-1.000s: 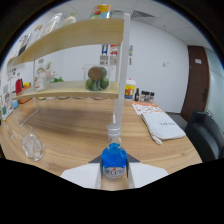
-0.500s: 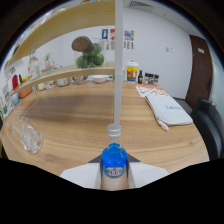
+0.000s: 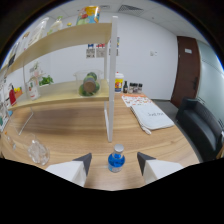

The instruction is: Make me a cup of Mount Fuji.

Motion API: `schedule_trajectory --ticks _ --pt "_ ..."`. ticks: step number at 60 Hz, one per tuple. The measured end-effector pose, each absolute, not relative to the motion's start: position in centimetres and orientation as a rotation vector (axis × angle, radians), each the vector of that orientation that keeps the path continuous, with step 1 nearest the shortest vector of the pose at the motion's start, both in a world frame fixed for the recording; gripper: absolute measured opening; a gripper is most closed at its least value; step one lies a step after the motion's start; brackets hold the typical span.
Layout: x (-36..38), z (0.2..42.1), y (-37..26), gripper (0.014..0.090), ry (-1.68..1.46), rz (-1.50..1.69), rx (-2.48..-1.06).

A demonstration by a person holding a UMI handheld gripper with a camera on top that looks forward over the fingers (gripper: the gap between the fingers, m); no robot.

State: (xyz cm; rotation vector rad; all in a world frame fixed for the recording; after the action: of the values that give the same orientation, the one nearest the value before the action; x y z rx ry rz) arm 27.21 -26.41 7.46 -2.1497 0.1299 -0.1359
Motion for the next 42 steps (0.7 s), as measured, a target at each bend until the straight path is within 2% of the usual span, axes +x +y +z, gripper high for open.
schedule_trajectory --ticks 13,21,31,37,42 --pt "19.6 16.1 -27.6 0.0853 0.216 -0.078 -2.059" --pt "12.8 17.9 -27.2 0.0853 0.192 -0.022 -2.057" --pt "5.8 17.8 -25.7 0.0851 0.144 0.023 -2.092" --pt "2.7 20.3 -24.9 0.085 0.145 0.034 -2.102" --pt "0.4 24.1 -24.1 0.0853 0.154 0.044 -2.079"
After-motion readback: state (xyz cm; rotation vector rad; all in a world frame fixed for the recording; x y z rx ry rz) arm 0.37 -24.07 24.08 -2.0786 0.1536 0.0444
